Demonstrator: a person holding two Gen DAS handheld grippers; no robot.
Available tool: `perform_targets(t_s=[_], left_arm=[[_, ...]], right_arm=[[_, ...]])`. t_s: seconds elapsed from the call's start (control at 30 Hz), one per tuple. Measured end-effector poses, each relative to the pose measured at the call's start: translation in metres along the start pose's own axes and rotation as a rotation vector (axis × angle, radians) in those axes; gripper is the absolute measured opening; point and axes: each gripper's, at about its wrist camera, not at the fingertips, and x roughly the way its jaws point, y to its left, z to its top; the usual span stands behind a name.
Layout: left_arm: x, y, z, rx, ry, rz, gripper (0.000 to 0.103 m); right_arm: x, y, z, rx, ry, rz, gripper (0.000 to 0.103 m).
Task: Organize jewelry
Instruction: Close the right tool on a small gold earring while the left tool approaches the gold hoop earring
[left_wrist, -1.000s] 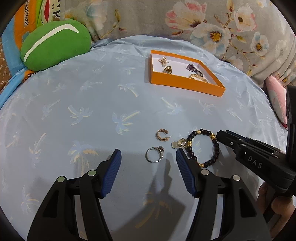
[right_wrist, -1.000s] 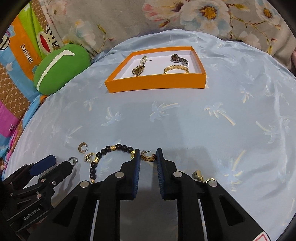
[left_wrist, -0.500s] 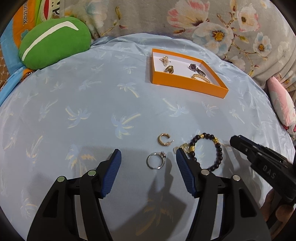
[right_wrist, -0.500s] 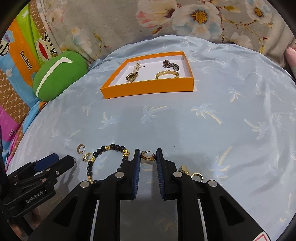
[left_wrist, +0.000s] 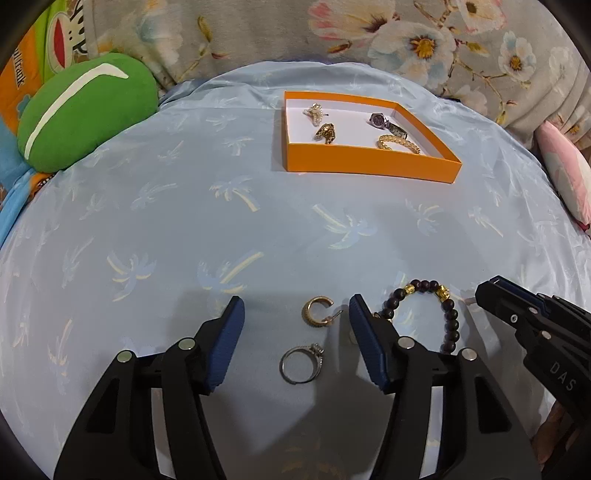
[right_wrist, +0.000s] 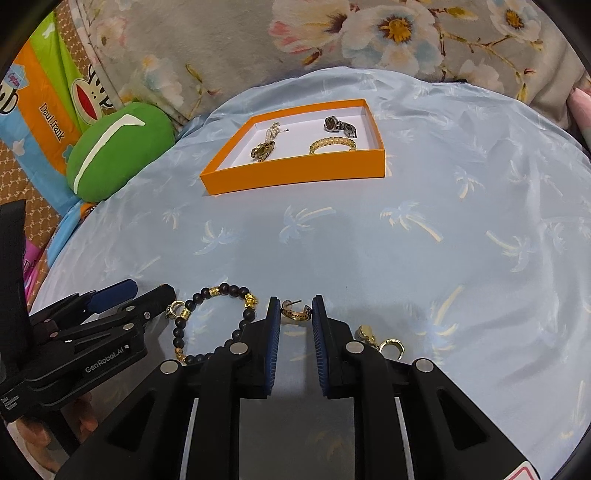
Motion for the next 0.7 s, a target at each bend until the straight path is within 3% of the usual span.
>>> perform_targets(t_s=[0.07, 0.23, 0.4, 0.7], left_arm=[[0.001, -0.001, 0.001, 0.006, 0.001, 0.004, 0.054], [0.001, -0.001, 0.002, -0.008, -0.006, -0.002, 0.031], [0.001, 0.001, 0.002, -0.025, -0.010, -0.010, 0.018], [-0.010, 0.009, 0.000, -0.059, -0.046, -0.034, 0.018]], right_arm=[[0.000, 0.000, 0.000, 0.001, -0.001, 0.000, 0.016], [0.000, -0.001, 0.000, 0.001, -0.001, 0.001, 0.016], [0.000, -0.001, 0.000, 0.002, -0.003, 0.002, 0.016], [-0.005, -0.001, 0.002, 0.005, -0.016, 0.005, 0.016]])
